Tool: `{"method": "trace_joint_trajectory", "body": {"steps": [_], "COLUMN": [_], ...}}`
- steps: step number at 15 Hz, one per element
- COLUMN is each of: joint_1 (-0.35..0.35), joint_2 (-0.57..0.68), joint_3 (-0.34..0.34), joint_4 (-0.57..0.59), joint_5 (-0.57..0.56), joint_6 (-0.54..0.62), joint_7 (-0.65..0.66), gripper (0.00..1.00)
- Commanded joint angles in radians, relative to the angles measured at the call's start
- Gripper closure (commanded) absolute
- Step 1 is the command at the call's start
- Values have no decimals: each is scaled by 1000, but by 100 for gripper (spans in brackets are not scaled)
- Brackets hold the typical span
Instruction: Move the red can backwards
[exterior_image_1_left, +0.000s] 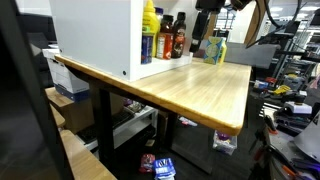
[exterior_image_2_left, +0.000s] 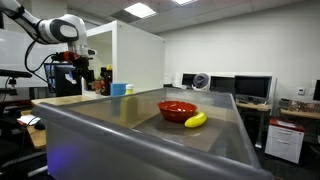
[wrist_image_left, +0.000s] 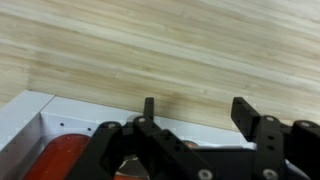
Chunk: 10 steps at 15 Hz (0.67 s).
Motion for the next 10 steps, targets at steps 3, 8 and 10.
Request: {"method": "trace_joint_trajectory", "body": {"steps": [3, 8, 10], "joint_1": [-6, -18, -27], "joint_2": [-33, -32, -25], "joint_3": [32, 62, 70], "joint_4": [-40, -59, -61], "joint_5": [47, 30, 18], "joint_6": [109, 246, 271], "joint_7": [-34, 18, 39], "gripper": [61, 90, 98]}}
